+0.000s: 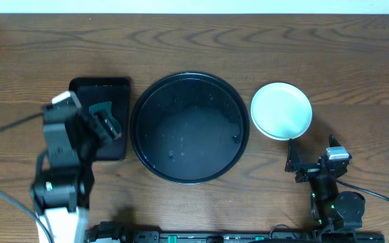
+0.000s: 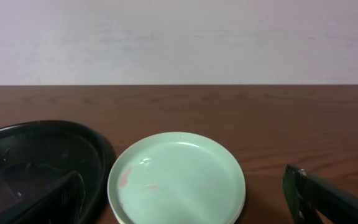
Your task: Clean dirty plates on tray and stack at the side
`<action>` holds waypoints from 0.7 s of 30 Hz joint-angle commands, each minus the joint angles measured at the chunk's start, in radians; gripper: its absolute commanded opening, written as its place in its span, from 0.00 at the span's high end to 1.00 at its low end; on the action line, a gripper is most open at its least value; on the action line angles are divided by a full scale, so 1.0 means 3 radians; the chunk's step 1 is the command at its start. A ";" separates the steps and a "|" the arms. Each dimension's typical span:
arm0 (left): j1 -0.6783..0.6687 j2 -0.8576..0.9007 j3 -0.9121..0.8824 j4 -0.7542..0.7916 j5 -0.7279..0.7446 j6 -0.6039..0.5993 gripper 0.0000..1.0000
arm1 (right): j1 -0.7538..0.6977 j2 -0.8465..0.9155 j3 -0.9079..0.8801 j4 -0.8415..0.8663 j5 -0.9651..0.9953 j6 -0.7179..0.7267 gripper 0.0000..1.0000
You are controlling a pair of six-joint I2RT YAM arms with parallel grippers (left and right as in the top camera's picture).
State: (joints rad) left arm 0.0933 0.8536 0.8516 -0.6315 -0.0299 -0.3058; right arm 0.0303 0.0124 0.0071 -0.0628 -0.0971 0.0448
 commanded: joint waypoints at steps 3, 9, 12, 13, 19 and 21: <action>-0.0029 -0.0748 -0.0715 0.0472 -0.0057 0.0170 0.21 | 0.0034 -0.0019 -0.0005 -0.0013 -0.0017 0.0045 0.01; -0.0153 -0.1424 -0.1415 0.1081 0.0070 0.0738 0.21 | 0.0034 -0.0019 -0.0005 -0.0013 -0.0017 0.0045 0.01; -0.0211 -0.1727 -0.1737 0.1400 0.0075 0.0989 0.21 | 0.0034 -0.0019 -0.0005 -0.0013 -0.0017 0.0045 0.01; -0.0228 -0.1837 -0.1864 0.1530 0.0075 0.1080 0.21 | 0.0034 -0.0019 -0.0005 -0.0013 -0.0017 0.0045 0.01; -0.0242 -0.2242 -0.2398 0.1900 0.0075 0.1427 0.21 | 0.0034 -0.0019 -0.0005 -0.0013 -0.0017 0.0045 0.01; -0.0242 -0.2360 -0.2530 0.1912 0.0074 0.1513 0.21 | 0.0034 -0.0019 -0.0005 -0.0013 -0.0017 0.0045 0.01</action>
State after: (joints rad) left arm 0.0242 0.1917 0.1432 -0.0696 -0.0139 0.0551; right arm 0.0303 0.0124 0.0071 -0.0628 -0.0971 0.0448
